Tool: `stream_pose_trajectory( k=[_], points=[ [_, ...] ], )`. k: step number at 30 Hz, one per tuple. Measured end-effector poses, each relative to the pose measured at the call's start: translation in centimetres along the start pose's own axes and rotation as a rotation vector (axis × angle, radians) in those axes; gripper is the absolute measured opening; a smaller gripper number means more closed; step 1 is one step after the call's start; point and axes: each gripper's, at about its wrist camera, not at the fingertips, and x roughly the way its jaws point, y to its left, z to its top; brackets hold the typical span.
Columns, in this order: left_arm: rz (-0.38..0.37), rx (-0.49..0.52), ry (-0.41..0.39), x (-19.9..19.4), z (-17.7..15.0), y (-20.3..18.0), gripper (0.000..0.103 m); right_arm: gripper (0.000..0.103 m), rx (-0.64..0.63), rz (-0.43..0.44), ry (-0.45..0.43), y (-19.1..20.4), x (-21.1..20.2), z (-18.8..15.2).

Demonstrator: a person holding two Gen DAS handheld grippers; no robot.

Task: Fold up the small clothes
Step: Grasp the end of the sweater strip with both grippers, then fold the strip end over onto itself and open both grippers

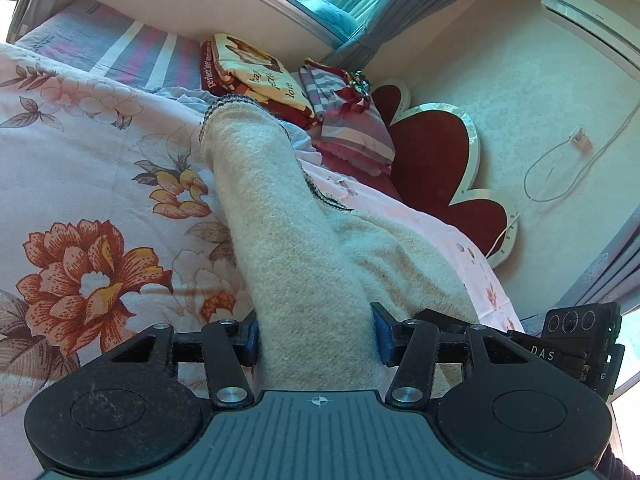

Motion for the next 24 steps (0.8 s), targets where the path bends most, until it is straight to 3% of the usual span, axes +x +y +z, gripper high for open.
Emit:
stream_pose_trajectory(
  k=[12, 24],
  points=[
    [-0.018, 0.032, -0.040, -7.9, -0.3, 0.6, 0.053, 0.028, -0.063, -0.013, -0.017, 7.2, 0.7, -0.8],
    [0.086, 0.019, -0.035, -20.6, -1.7, 9.7, 0.053, 0.028, -0.122, 0.055, 0.063, 17.9, 8.5, -6.7]
  ],
)
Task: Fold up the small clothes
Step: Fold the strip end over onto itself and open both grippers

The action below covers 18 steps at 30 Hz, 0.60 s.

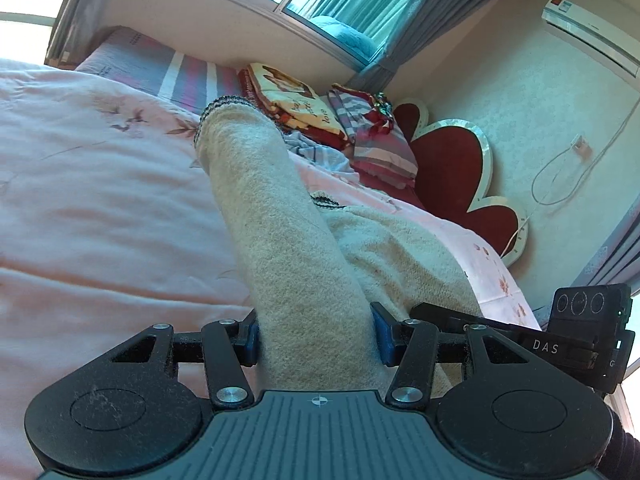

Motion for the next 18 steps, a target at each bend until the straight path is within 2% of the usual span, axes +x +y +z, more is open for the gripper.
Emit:
stream_pose_trajectory(
  k=[7, 11, 14, 16, 18],
  points=[
    [0.032, -0.069, 0.001, -5.2, -3.1, 6.1, 0.053, 0.028, -0.010, 0.049, 0.076, 4.6, 4.8, -2.7],
    [0.047, -0.122, 0.000, -6.4, -5.3, 9.2, 0.053, 0.028, -0.025, 0.062, 0.126, 6.4, 7.0, -4.4],
    [0.068, -0.164, 0.007, -6.1, -7.1, 11.2, 0.053, 0.028, -0.008, 0.042, 0.152, 6.1, 8.3, -5.6],
    [0.048, -0.201, -0.022, -6.0, -8.1, 12.2, 0.053, 0.029, 0.014, 0.010, 0.164, 5.3, 8.5, -6.3],
    [0.034, -0.220, -0.037, -5.9, -8.7, 12.4, 0.053, 0.030, 0.076, 0.013, 0.181, 4.0, 8.7, -6.9]
  ],
)
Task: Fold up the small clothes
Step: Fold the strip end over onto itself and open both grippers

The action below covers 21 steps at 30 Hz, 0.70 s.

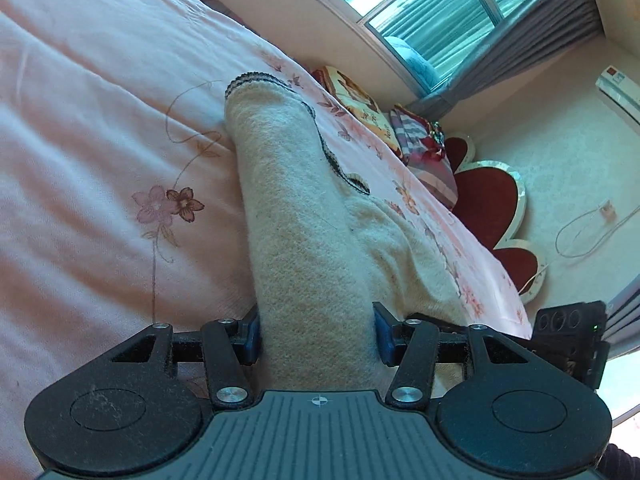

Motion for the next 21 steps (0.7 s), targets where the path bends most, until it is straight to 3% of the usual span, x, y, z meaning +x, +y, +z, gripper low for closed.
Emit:
stream_pose_trajectory(
  k=[2, 7, 9, 11, 14, 16, 21],
  points=[
    [0.011, 0.027, -0.009, 0.3, -0.3, -0.4, 0.054, 0.031, 0.069, 0.035, -0.003, -1.5, -0.2, -0.3],
    [0.046, 0.054, -0.032, -0.5, -0.2, -0.7, 0.069, 0.036, 0.112, 0.035, -0.016, -1.9, -0.6, -0.6],
    [0.089, 0.083, -0.067, -2.2, 0.0, -0.7, 0.076, 0.051, 0.122, -0.005, -0.048, -1.8, -1.8, -0.3],
    [0.125, 0.119, -0.117, -3.8, 0.8, -1.1, 0.076, 0.055, 0.107, -0.049, -0.124, -1.6, -3.8, 0.3],
    [0.099, 0.242, -0.164, -4.8, 1.9, -3.3, 0.076, 0.050, 0.034, -0.049, -0.203, -0.6, -5.7, 1.7],
    [0.071, 0.328, -0.141, -3.8, 2.4, -5.1, 0.076, 0.047, -0.024, -0.049, -0.211, 0.4, -5.4, 2.8],
    [0.101, 0.486, -0.084, -0.5, 2.1, -8.2, 0.076, 0.039, -0.157, -0.057, -0.135, 2.7, -1.8, 3.6]
  ],
)
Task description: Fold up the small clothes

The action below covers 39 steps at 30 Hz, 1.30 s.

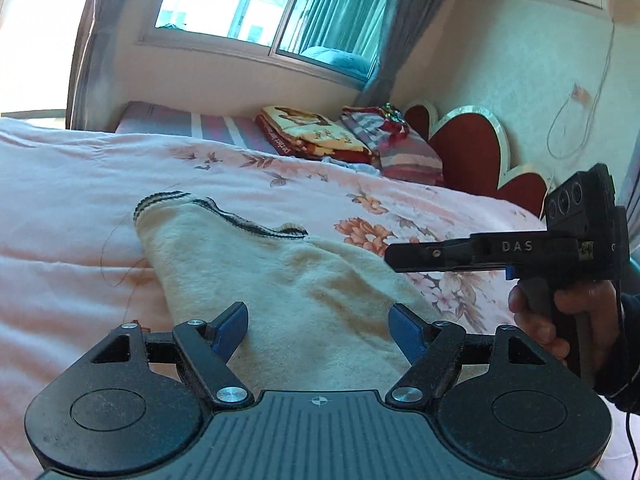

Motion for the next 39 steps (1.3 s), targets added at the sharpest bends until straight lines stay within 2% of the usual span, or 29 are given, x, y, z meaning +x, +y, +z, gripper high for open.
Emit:
stream_pose_trajectory(
  k=[4, 5, 11, 14, 17, 19, 21, 25, 26, 29, 31, 34, 36, 37, 39],
  points=[
    [0.019, -0.069, 0.027, 0.8, -0.6, 0.7, 0.076, 0.036, -0.097, -0.100, 0.068, 0.3, 2.1, -1.4],
    [0.012, -0.091, 0.034, 1.1, -1.0, 1.1, 0.076, 0.032, -0.113, -0.132, 0.095, 0.2, 2.4, -1.8],
    [-0.006, -0.178, -0.022, 1.0, -2.5, 2.0, 0.076, 0.031, -0.127, -0.137, 0.093, -0.1, 1.5, -2.4],
    [0.010, -0.150, -0.075, -1.3, -2.4, 0.7, 0.076, 0.035, -0.203, -0.164, 0.034, 1.9, -1.6, -2.4],
    [0.017, -0.094, -0.119, -4.2, -3.4, -1.2, 0.076, 0.034, -0.228, -0.101, -0.017, 3.6, -5.7, -3.6],
    [0.045, -0.052, -0.097, -5.3, -4.4, -2.3, 0.076, 0.034, -0.260, -0.075, -0.014, 5.2, -7.7, -5.1],
    [0.083, -0.019, -0.041, -5.6, -5.4, -3.0, 0.076, 0.032, -0.304, -0.070, -0.002, 6.4, -8.7, -6.8],
    [0.104, 0.002, -0.003, -5.7, -7.0, -3.6, 0.076, 0.023, -0.370, -0.090, 0.044, 7.5, -8.2, -9.4],
    [0.111, 0.007, 0.003, -5.7, -7.1, -3.6, 0.076, 0.019, -0.374, -0.104, 0.059, 7.4, -7.8, -9.6],
    [0.120, -0.003, 0.007, -5.7, -7.3, -3.4, 0.076, 0.000, -0.376, -0.206, 0.100, 6.5, -6.2, -10.2],
    [0.139, 0.003, 0.013, -5.4, -7.5, -3.4, 0.076, 0.000, -0.333, -0.196, 0.102, 5.8, -6.0, -10.3],
    [0.160, -0.010, 0.025, -5.1, -8.3, -2.9, 0.077, 0.000, -0.367, -0.222, 0.118, 6.0, -5.2, -10.9],
    [0.136, -0.090, 0.053, -4.5, -9.2, -1.8, 0.080, 0.000, -0.367, -0.232, 0.106, 5.9, -4.9, -11.3],
    [0.122, -0.138, 0.028, -4.6, -9.9, -1.2, 0.080, 0.000, -0.360, -0.233, 0.096, 5.8, -4.9, -11.5],
    [0.137, -0.144, 0.014, -5.2, -10.2, -1.7, 0.080, 0.000, -0.329, -0.235, 0.088, 5.7, -5.1, -11.6]
  ],
)
